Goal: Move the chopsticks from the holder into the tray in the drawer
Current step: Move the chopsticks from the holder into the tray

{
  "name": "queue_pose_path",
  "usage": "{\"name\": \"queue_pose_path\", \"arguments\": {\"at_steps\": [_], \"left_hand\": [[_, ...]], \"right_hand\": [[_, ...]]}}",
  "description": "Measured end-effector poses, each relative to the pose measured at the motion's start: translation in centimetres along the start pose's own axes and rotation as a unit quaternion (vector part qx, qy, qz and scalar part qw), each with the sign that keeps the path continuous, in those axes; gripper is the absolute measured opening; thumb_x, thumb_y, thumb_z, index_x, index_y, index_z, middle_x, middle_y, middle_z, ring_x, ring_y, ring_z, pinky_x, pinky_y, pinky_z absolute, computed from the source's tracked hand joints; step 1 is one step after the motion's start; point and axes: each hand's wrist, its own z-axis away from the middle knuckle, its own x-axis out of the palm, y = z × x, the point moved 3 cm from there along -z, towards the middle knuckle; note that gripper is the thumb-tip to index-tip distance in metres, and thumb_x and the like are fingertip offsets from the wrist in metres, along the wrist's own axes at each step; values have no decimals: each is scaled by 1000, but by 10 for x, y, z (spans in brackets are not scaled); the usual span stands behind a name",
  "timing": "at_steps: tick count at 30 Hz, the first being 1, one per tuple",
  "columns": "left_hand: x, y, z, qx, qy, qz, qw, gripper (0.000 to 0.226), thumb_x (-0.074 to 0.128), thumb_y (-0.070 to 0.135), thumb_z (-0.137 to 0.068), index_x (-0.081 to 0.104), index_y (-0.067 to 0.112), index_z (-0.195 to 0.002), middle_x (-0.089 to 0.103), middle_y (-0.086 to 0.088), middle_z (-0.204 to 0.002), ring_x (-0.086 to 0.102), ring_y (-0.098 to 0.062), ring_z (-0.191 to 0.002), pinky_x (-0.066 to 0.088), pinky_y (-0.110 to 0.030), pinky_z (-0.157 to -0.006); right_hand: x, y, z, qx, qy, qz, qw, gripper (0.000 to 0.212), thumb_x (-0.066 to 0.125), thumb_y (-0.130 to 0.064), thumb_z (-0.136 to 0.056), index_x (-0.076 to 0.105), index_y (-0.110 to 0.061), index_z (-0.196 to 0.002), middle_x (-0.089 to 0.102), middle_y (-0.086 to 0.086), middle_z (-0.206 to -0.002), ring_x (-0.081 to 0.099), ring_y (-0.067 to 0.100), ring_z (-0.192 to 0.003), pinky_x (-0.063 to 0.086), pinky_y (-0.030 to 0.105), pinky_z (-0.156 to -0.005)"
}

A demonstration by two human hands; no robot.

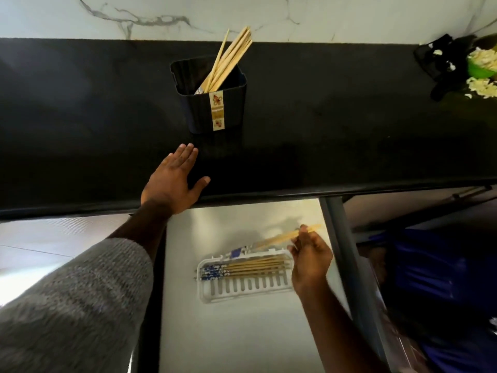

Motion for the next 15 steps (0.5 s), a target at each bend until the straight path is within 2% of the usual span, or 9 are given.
{"name": "queue_pose_path", "arguments": {"at_steps": [3,5,7,11,15], "left_hand": [[-1,1,0,1,1,0,1000,77,43,57,-98,20,15,-158,15,-2,-166,7,-14,-153,4,-31,-122],[-1,2,0,2,0,0,1000,77,43,57,-98,20,15,-158,16,-3,-166,8,-15,-153,6,-33,-123],[-2,2,0,0,-1,1,1000,77,42,58,-98,20,15,-158,16,-4,-166,8,-15,-153,8,-35,-124],[-1,2,0,0,-6,1,1000,78,41,59,-98,20,15,-158,16,-4,-166,8,-16,-153,9,-36,-124],[-4,5,2,-9,-7,3,1000,77,42,58,-98,17,17,-159,12,-2,-166,5,-14,-153,3,-31,-121]], "right_hand": [[-25,42,10,21,67,32,997,10,63,-5,-96,73,-3,-98,68,11,-80,62,26,-76,51,32,-62],[-30,59,14,39,100,58,993,11,65,-6,-96,75,-3,-94,69,13,-80,64,29,-75,54,34,-64],[-29,70,17,53,113,84,989,14,66,-9,-95,74,-7,-84,69,13,-74,64,26,-68,55,35,-61],[-24,79,21,72,135,89,984,17,67,-9,-94,73,-6,-79,68,13,-70,64,22,-60,54,30,-54],[-19,79,21,84,142,77,983,22,65,-6,-95,68,-7,-74,64,12,-67,60,18,-54,53,30,-53]]}}
